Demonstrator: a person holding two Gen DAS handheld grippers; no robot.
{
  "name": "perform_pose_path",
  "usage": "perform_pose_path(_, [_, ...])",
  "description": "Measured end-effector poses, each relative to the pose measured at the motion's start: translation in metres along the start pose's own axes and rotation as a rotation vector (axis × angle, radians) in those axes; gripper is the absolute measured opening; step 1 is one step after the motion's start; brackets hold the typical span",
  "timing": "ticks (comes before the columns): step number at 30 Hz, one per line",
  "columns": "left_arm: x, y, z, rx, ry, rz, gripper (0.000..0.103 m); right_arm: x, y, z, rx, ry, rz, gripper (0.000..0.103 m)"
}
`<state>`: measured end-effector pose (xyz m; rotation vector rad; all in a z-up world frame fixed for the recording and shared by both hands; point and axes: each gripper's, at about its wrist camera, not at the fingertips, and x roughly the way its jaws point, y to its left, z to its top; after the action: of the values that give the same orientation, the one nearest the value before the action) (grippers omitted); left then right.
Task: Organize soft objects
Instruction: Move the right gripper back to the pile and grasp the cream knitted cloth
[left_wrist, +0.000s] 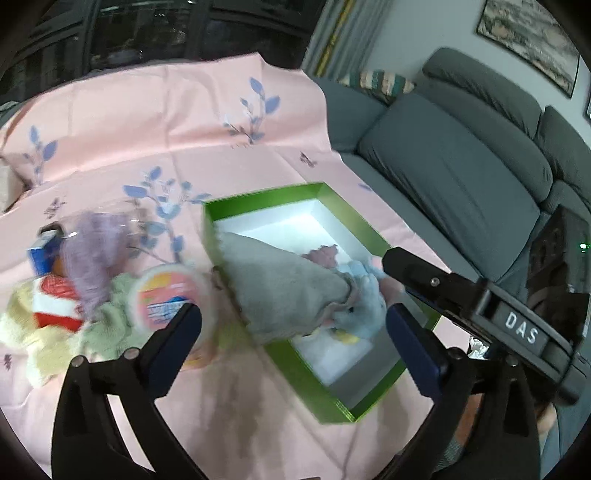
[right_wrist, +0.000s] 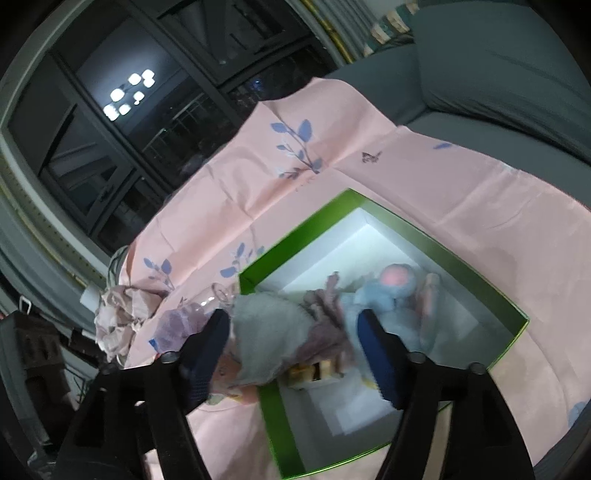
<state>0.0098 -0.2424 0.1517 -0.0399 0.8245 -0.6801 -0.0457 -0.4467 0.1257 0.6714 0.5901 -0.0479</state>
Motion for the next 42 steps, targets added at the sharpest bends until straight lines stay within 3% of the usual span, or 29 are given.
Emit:
perform_pose_path(7, [-0.057, 0.049, -0.02, -0.09, -0.059, 0.082, 0.102, -0.002, 0.036, -0.008, -0.099, 0.001, 0.009, 0.096])
perform_pose_path(14, [-0.102, 0.116, -0.055, -0.234, -0.085, 0.21, 0.102, 0.002, 0.075, -0.024, -0.207, 0.026, 0.013, 0.096])
perform_pose_path(17, [-0.119, 0.145, -0.074, -0.272, -0.091, 0.3, 0.102, 0.005, 0.094, -0.034, -0.259, 0.045, 0.017, 0.097])
perform_pose_path(21, [-0.125, 0.187, -0.099, -0.362, -0.08, 0.373, 0.102, 0.011, 0.115, -0.048, -0.317, 0.073, 0.024, 0.097])
perform_pose_path(25, [-0.122, 0.219, -0.121, -0.449, -0.049, 0.374, 0.102, 0.03, 0.137, -0.065, -0.364, 0.13, 0.039, 0.097])
perform_pose_path(29, [-0.119, 0.237, -0.13, -0.467, -0.057, 0.463, 0.102, 0.061, 0.162, -0.09, -0.368, 0.25, 0.112, 0.097])
perform_pose_path(32, [-0.115, 0.244, -0.132, -0.479, -0.032, 0.472, 0.102, 0.09, 0.184, -0.109, -0.367, 0.322, 0.132, 0.097])
perform_pose_path(36, [-0.119, 0.252, -0.134, -0.482, -0.041, 0.524, 0.102, 0.132, 0.208, -0.128, -0.351, 0.4, 0.093, 0.097])
perform_pose_path(42, [-0.129, 0.266, -0.138, -0.532, -0.049, 0.521, 0.102, 0.18, 0.238, -0.15, -0.386, 0.394, 0.0, 0.096])
